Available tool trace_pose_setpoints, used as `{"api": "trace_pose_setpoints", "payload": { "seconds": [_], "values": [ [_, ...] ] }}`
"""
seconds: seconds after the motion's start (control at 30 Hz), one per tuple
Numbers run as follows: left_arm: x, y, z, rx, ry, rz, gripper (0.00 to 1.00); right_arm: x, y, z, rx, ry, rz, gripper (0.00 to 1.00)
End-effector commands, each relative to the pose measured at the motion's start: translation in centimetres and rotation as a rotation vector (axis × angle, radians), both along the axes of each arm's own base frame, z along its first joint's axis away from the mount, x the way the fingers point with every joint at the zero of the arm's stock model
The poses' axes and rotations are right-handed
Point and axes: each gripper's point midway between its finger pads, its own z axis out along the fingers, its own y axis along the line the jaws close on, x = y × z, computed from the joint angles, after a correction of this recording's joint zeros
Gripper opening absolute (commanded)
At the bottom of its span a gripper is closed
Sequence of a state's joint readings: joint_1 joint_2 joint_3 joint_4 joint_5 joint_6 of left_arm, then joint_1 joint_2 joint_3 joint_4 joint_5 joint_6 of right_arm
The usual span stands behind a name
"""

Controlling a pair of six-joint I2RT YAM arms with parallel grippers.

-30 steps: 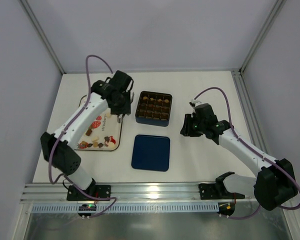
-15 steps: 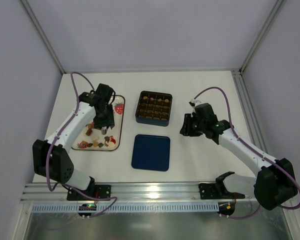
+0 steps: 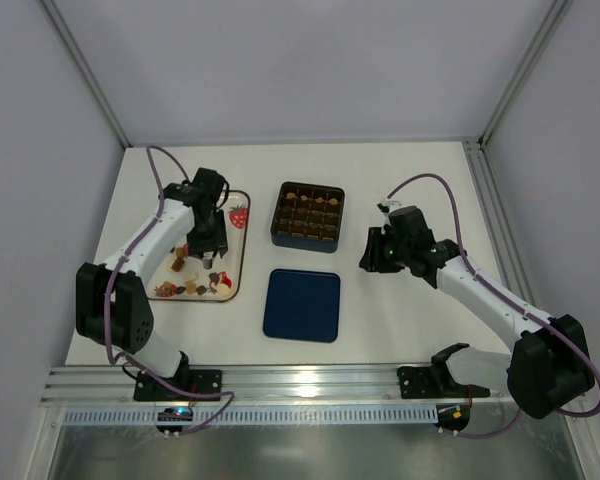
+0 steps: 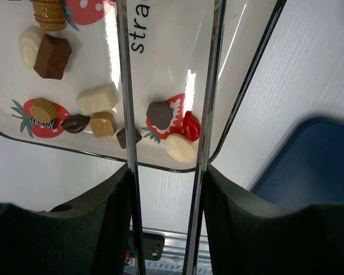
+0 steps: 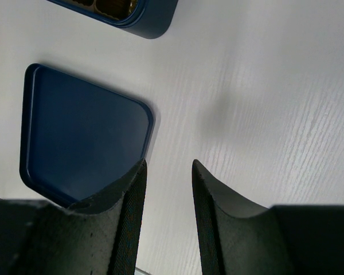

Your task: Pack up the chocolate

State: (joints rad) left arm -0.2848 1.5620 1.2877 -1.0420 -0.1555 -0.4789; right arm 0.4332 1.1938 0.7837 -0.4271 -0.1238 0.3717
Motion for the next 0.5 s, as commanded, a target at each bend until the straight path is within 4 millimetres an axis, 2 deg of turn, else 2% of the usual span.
{"api": "trace_pose_setpoints", "payload": {
  "seconds": [0.0,0.3,0.47],
  "values": [
    [1.56,0.46,0.13,0.02,-0.038,-0.007,0.47,1.0,0.65,1.25,0.017,-0.049,0.014,0.4],
    [2.21,1.01,-0.33,0.039,-0.029,0.005,0.47,1.19,0.79,1.03,0.019,-0.042,0.012,0.4],
    [2.02,0.45,-0.1,0.002,-0.031,-0.011,0.47,1.14,0.69,0.97,0.016,-0.042,0.007,0.4]
  ]
}}
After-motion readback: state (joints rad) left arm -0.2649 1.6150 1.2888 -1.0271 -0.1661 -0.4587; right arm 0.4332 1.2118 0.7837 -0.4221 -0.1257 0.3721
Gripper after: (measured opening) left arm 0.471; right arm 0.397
